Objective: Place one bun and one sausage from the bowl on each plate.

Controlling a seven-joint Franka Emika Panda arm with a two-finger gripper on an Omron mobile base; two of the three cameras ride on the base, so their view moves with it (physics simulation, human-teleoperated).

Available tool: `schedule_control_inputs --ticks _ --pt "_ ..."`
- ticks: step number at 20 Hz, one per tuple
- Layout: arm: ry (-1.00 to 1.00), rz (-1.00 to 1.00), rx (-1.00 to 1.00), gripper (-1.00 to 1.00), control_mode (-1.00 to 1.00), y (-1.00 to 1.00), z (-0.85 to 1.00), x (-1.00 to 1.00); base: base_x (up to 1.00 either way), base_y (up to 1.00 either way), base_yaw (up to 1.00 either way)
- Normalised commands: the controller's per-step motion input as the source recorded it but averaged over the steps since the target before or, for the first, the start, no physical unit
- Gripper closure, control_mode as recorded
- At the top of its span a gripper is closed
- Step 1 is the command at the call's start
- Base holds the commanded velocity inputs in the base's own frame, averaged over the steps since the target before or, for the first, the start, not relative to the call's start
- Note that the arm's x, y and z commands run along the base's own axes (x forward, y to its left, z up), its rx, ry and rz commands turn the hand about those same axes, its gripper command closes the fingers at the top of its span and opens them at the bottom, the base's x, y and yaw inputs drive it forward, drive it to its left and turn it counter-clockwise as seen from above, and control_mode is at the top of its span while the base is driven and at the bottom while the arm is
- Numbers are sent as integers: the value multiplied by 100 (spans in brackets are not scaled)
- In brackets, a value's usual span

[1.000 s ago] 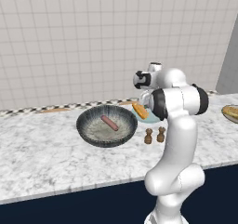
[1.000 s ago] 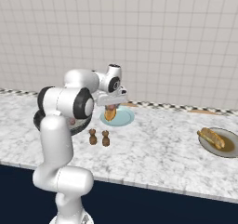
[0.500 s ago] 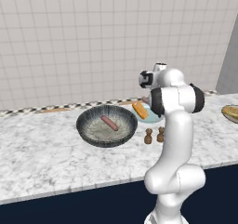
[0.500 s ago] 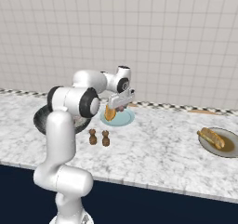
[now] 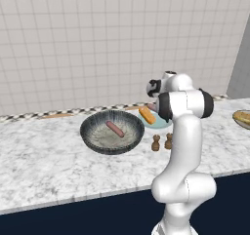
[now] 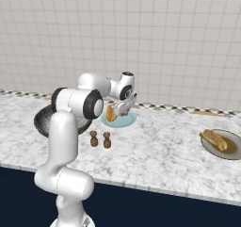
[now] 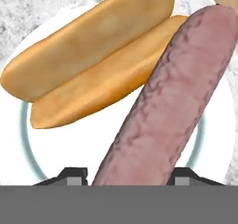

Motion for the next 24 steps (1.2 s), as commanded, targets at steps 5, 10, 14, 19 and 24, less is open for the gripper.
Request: schedule_control_inputs --ticks 5,10,14,19,24 --pt "-7 9 0 100 -100 -3 -5 -12 0 0 0" --pt "-5 0 0 100 -100 -1 11 -58 0 0 0" --pt "0 -1 0 100 -100 0 -4 -6 0 0 0" --pt "0 -11 0 100 -100 0 0 0 0 0 0" --pt "2 -11 0 100 -100 0 0 10 0 0 0"
